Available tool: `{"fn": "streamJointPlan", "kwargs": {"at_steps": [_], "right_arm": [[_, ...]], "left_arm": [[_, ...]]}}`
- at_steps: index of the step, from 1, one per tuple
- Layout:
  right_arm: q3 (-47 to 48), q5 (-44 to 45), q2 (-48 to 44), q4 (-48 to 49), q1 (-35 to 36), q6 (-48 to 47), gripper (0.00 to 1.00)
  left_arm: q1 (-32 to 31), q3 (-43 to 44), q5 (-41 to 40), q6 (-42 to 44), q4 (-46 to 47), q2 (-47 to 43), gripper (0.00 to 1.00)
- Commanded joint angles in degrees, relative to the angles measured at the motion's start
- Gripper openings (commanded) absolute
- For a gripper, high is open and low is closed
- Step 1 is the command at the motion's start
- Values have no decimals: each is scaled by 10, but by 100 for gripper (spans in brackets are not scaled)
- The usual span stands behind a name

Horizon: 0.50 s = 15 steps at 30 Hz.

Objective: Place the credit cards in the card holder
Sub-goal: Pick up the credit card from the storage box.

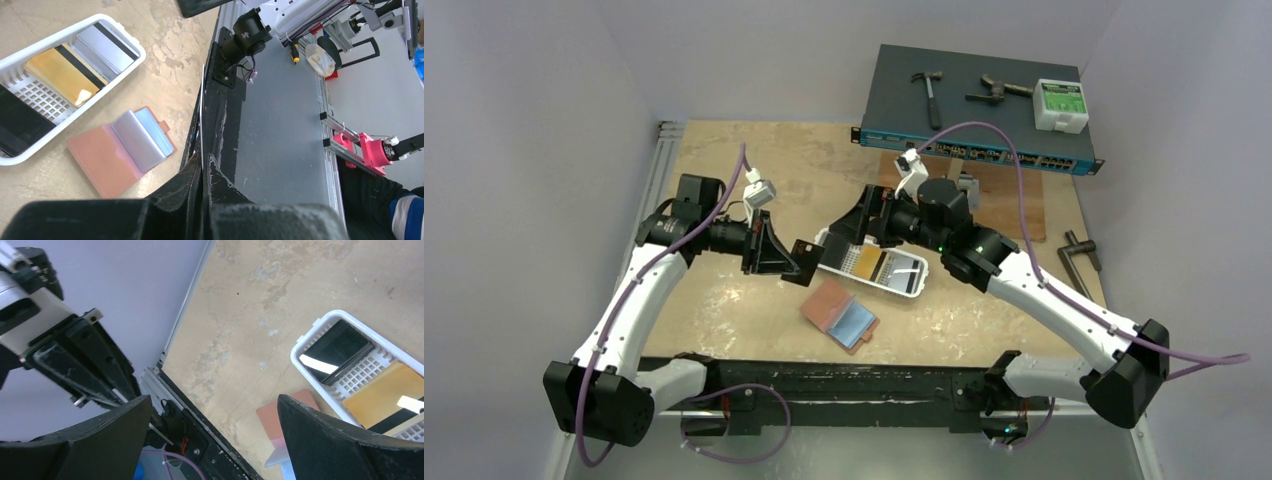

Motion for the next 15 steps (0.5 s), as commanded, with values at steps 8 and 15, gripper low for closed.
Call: {"fn": "streamJointPlan", "kwargs": {"at_steps": [8,15], "right_arm": [[-121,35,-162,94,43,-18,95],[-186,-35,-187,194,48,-22,87]], "left_arm": [[4,-28,36,-147,157,11,0],[4,-39,40,-244,250,19,0]]}}
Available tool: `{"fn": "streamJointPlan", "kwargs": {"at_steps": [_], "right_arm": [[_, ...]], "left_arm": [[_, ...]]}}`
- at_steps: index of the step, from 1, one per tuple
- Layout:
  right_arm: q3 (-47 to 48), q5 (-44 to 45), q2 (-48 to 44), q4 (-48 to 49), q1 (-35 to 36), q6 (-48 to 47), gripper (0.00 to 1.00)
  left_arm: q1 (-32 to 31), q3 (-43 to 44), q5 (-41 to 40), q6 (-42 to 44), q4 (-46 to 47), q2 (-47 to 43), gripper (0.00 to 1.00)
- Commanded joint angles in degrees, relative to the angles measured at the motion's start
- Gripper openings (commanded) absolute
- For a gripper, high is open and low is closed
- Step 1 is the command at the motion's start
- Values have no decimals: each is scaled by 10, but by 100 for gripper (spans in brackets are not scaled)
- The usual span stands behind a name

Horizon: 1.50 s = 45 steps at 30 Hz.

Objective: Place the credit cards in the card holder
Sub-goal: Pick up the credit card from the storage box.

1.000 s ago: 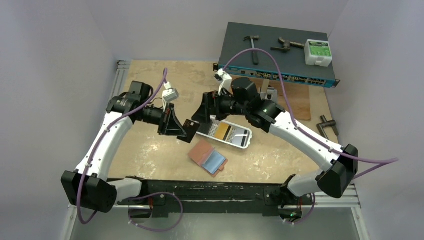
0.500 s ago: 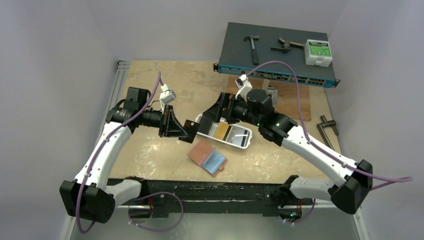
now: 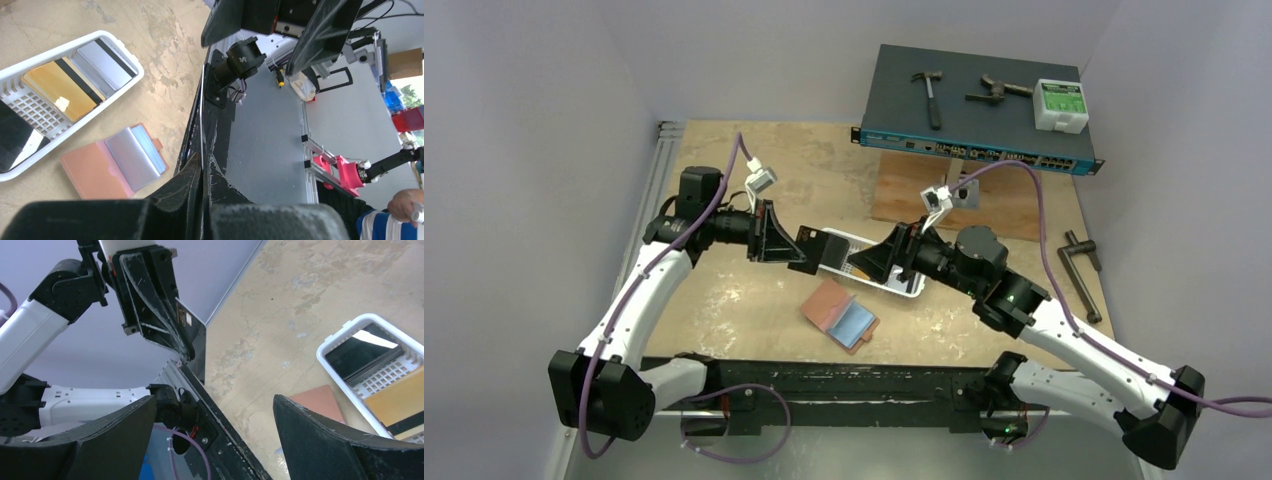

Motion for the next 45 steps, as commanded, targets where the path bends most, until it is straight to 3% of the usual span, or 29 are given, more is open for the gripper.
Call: {"fn": "streamJointPlan", "kwargs": {"at_steps": [1,8,15,23,24,28,34,38,40,41,42,44,45], "right_arm": [[-12,-58,20,106,6,-17,86],[28,-136,126,217,13,-19,80],[37,-139,167,267,15,-10,69],[29,-151,197,317,15,16,44],[31,-153,201,320,17,19,39],[40,-156,212,324,21,21,20],[45,-156,221,315,23,20,1],[48,-149,223,299,23,12,0],[47,-142,219,284,23,7,0],[46,-142,215,277,23,6,0],[43,-140,210,269,23,5,0],[37,-118,194,235,22,1,0],[36,-105,183,210,21,-2,0]], "left_arm": [[4,-3,26,-90,90,6,0],[3,-6,37,-91,79,14,0],[3,-8,47,-58,36,21,0],[4,-1,56,-26,-5,27,0],[3,0,56,-22,-5,-16,0],[3,0,57,-17,-5,33,0],[1,0,50,-13,-5,40,0],[-8,4,32,-7,-12,42,0],[-11,7,18,-4,-18,44,12],[-12,9,6,-4,-22,45,25],[-13,11,-9,-4,-25,45,45],[-14,12,-39,2,-33,43,71],[-15,12,-58,8,-37,40,77]]}}
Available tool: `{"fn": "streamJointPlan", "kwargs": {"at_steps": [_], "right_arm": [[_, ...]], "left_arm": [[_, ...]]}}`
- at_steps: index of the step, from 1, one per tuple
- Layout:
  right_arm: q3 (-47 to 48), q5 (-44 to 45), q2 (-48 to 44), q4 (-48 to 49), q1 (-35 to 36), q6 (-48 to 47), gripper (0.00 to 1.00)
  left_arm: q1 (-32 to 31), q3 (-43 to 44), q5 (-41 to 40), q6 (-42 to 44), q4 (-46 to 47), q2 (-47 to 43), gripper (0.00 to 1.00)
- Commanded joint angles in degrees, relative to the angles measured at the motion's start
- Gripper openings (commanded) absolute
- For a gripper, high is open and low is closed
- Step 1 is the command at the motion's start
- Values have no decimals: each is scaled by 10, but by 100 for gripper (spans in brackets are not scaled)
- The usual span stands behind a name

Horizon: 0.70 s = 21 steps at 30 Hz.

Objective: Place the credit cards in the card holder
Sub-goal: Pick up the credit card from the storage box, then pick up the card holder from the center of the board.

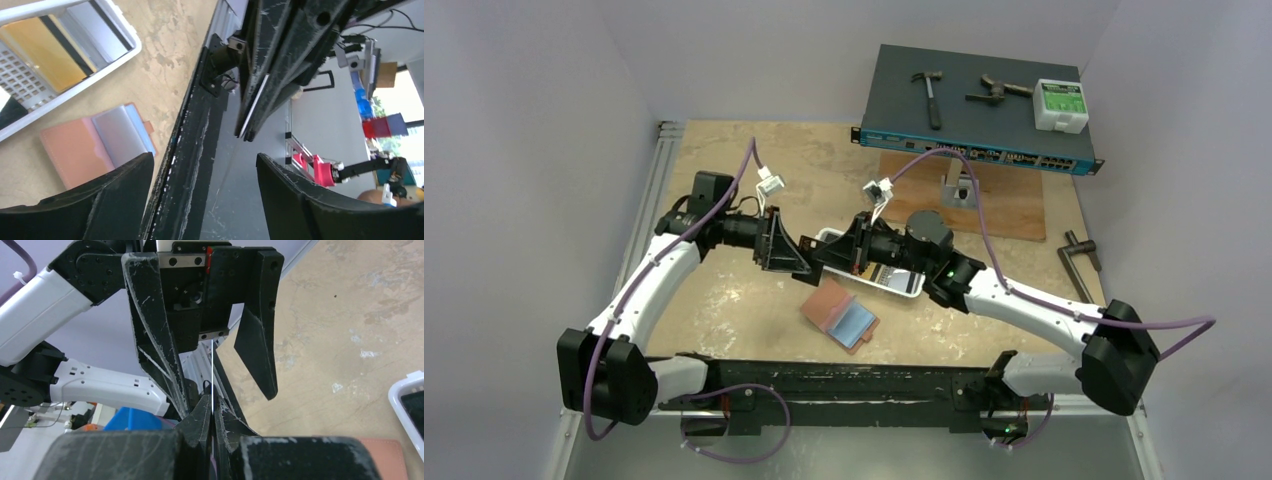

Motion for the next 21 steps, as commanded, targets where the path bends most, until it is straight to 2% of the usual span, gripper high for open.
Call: {"fn": "streamJointPlan", "kwargs": {"at_steps": [1,3,5,10,17,21], "right_arm": [[16,44,-51,-82,3,-23,0],[7,80,-82,-162,0,-32,0],[-7,116,-113,-236,-4,-35,0],[-49,213,-211,-413,-8,-6,0],[-92,252,-334,-540,-9,53,0],[-116,253,-378,-558,-9,75,0]], "left_arm": [[-8,19,-79,27,-19,-6,79],[-18,14,-117,33,-23,-11,80],[-40,3,-151,37,-19,-22,87],[-163,-10,-297,65,-17,-28,89],[-303,7,-536,81,-23,40,92],[-370,15,-608,78,-6,61,95]]}}
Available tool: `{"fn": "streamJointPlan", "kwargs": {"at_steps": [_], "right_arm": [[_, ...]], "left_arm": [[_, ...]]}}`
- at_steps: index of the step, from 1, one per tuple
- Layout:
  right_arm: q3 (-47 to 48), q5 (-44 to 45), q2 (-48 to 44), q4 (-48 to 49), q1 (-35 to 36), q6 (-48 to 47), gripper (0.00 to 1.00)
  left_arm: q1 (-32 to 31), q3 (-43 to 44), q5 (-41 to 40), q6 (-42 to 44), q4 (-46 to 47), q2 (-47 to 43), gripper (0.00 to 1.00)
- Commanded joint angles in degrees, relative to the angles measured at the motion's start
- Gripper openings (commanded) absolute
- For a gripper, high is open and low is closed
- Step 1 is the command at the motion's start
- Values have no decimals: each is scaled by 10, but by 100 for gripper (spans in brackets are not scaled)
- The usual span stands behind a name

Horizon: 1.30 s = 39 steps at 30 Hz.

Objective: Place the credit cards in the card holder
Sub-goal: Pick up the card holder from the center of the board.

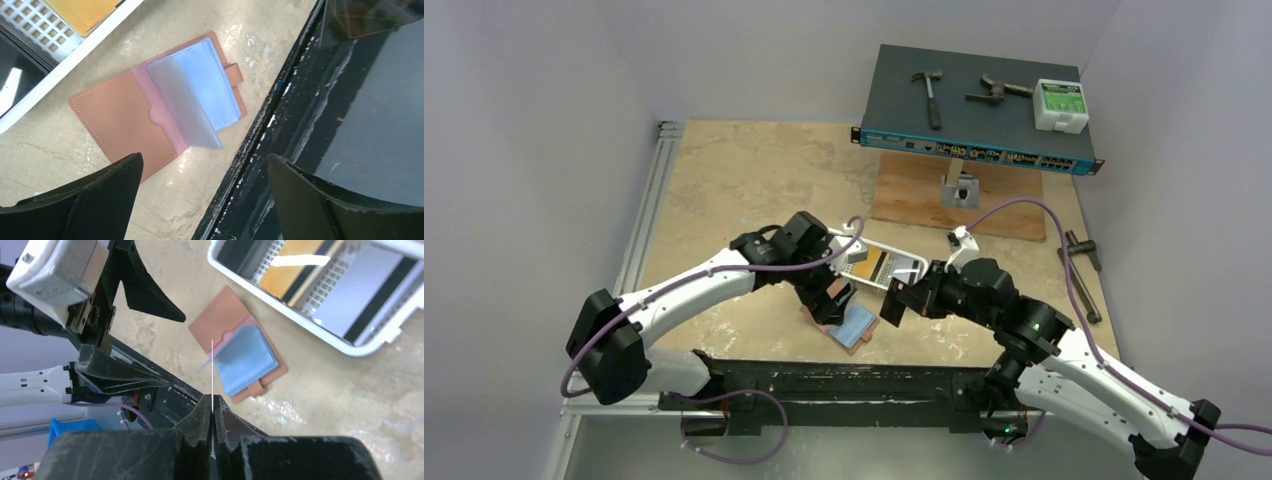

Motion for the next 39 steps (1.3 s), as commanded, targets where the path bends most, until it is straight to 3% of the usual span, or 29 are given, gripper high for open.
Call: {"fn": "streamJointPlan", "kwargs": {"at_steps": [1,7,14,22,31,39], "right_arm": [[-23,27,-38,-51,-1,41,0],[-46,13,-38,-24,-1,52,0],[-72,-1,-27,14,-1,54,0],[-99,-4,-37,41,-1,57,0],[-108,-24,-37,63,-1,58,0],[-111,-25,-39,65,-1,58,0]], "left_arm": [[-69,26,-149,20,18,20,96],[-123,57,-245,52,16,95,96],[-129,68,-275,73,18,137,97],[-120,58,-325,91,18,115,97],[-26,63,-225,50,-14,137,97],[-9,72,-154,28,-28,166,97]]}}
